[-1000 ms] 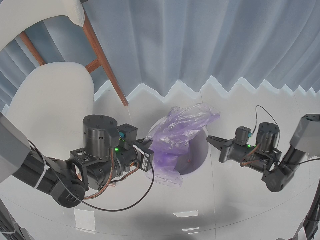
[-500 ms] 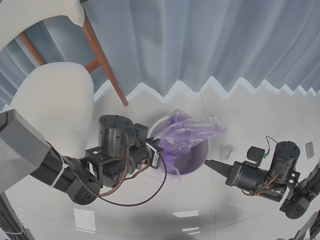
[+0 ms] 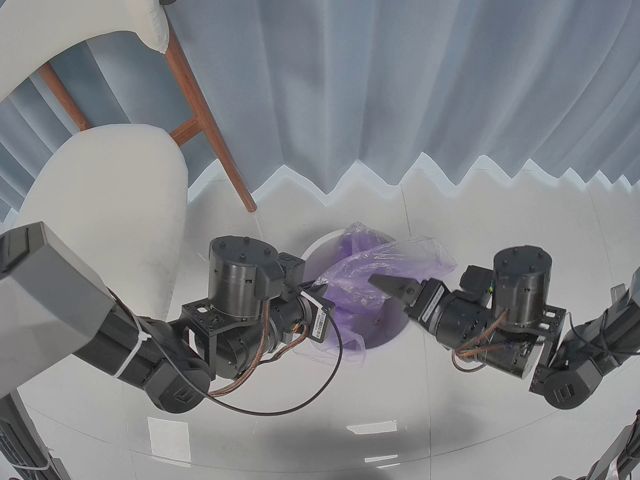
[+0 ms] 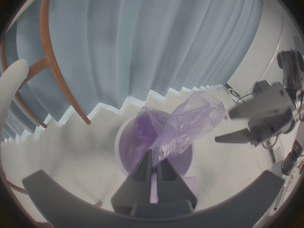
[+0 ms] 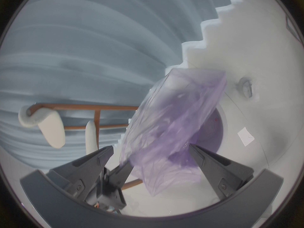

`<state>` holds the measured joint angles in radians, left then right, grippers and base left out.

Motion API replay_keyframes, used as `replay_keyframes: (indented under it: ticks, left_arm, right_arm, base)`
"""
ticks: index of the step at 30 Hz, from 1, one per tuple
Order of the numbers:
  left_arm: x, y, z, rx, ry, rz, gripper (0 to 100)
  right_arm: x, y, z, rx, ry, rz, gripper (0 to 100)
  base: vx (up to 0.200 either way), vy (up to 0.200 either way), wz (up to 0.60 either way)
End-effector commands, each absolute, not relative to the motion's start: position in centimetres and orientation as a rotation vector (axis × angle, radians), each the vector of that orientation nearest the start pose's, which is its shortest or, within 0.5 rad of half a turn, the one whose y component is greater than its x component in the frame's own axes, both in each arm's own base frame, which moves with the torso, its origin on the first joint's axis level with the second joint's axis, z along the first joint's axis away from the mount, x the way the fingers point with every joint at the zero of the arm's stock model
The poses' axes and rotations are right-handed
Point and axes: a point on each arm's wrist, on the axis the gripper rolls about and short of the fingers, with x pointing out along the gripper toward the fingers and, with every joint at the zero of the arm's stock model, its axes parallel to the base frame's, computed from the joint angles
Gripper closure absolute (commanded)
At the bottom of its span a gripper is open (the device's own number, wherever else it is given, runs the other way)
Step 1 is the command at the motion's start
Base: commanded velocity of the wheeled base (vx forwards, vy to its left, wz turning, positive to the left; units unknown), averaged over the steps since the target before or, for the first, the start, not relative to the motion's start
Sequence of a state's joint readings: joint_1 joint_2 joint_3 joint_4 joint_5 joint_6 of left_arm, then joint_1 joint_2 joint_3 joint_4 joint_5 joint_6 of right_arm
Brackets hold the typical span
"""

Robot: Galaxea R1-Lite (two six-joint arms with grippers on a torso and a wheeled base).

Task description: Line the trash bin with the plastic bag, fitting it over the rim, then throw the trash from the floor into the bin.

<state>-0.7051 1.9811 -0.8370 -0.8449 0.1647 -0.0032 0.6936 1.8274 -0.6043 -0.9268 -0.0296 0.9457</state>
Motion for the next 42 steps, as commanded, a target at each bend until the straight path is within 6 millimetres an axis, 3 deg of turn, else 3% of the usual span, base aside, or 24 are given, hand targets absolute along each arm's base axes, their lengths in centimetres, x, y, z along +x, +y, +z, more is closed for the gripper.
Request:
replay_keyframes:
  ticks: [1,5,12,21,31,39,42]
  left_arm:
    - [27.4,-23.0,11.7,0.121,0.276,-0.539,100]
    - [27.4,-23.1,11.7,0.121,0.276,-0.539,100]
    - [27.5,-23.1,11.8,0.117,0.271,-0.538,100]
    - [27.7,-22.8,11.8,0.109,0.273,-0.528,100]
    - [28.0,-22.8,12.0,0.106,0.266,-0.523,100]
    - [28.4,-23.3,12.8,0.091,0.234,-0.526,100]
    - [28.1,-23.5,12.5,0.096,0.242,-0.537,100]
  right_arm:
    - [26.6,19.5,13.7,0.885,0.526,0.392,0]
    - [27.2,18.8,13.5,0.889,0.564,0.331,0]
    - [26.6,18.1,12.2,0.865,0.614,0.286,0]
    - [27.2,18.5,10.5,0.845,0.653,0.258,0]
    - [27.1,18.6,10.2,0.835,0.656,0.241,0]
    - [28.3,19.5,9.6,0.825,0.673,0.233,0]
    - [29.3,20.0,10.3,0.836,0.654,0.239,0]
  base:
    - [0.000,0.000,0.00]
    - [0.000,0.000,0.00]
    - [0.000,0.000,0.00]
    - [0.000,0.000,0.00]
    - [0.000,0.000,0.00]
    - [0.000,0.000,0.00]
    - [0.000,0.000,0.00]
